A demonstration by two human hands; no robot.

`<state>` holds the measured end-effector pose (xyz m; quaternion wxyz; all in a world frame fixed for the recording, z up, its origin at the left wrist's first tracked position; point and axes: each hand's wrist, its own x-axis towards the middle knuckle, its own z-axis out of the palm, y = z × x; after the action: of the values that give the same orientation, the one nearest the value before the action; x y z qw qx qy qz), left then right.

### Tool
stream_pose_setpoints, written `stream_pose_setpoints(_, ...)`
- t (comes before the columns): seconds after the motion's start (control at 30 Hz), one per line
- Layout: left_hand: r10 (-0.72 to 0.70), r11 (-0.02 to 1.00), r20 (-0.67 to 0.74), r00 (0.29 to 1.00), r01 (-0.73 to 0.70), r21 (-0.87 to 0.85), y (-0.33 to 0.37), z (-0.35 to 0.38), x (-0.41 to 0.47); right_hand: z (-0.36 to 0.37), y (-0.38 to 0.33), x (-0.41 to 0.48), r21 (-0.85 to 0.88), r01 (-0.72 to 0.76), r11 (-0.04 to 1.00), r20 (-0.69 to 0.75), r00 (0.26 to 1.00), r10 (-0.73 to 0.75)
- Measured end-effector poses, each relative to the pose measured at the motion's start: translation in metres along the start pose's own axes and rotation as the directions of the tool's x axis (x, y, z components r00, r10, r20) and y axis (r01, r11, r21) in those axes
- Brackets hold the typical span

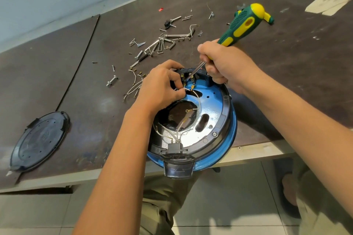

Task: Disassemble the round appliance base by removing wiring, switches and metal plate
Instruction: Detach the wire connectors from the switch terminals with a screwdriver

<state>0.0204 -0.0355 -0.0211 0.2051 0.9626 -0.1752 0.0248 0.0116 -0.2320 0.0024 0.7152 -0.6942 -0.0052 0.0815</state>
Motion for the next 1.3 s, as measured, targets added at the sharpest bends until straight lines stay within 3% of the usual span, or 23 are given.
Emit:
stream_pose_setpoints(0.27,0.005,1.0,-0.003,1.0,-0.005,-0.008,0.0007,-0.0001,-0.0013,-0.0021,-0.0019,-0.003,0.01,-0.016,1.0,0.02,1.0,0.015)
stream_pose_setpoints(0.4,0.002,1.0,-0.011,1.0,-0.002,-0.019,0.0013,-0.0004,-0.0013,0.0009,-0.0025,-0.0085,-0.271,0.162,0.949,0.027,0.987,-0.161)
stream_pose_setpoints(0.5,-0.001,1.0,-0.009,1.0,0.0,-0.029,0.0009,-0.0014,-0.0012,0.0055,-0.0012,-0.0099,-0.344,0.204,0.917,0.023,0.978,-0.209)
stream_pose_setpoints(0.83,0.032,0.999,0.037,0.999,-0.031,-0.019,0.0023,-0.0045,-0.0016,0.0013,0.0024,-0.0035,-0.041,0.085,0.996,-0.002,0.996,-0.085)
stream_pose_setpoints(1.3,0.038,0.998,0.023,0.999,-0.036,-0.056,-0.0029,-0.0048,-0.0037,-0.0009,0.0008,-0.0044,-0.134,0.127,0.983,0.031,0.992,-0.124)
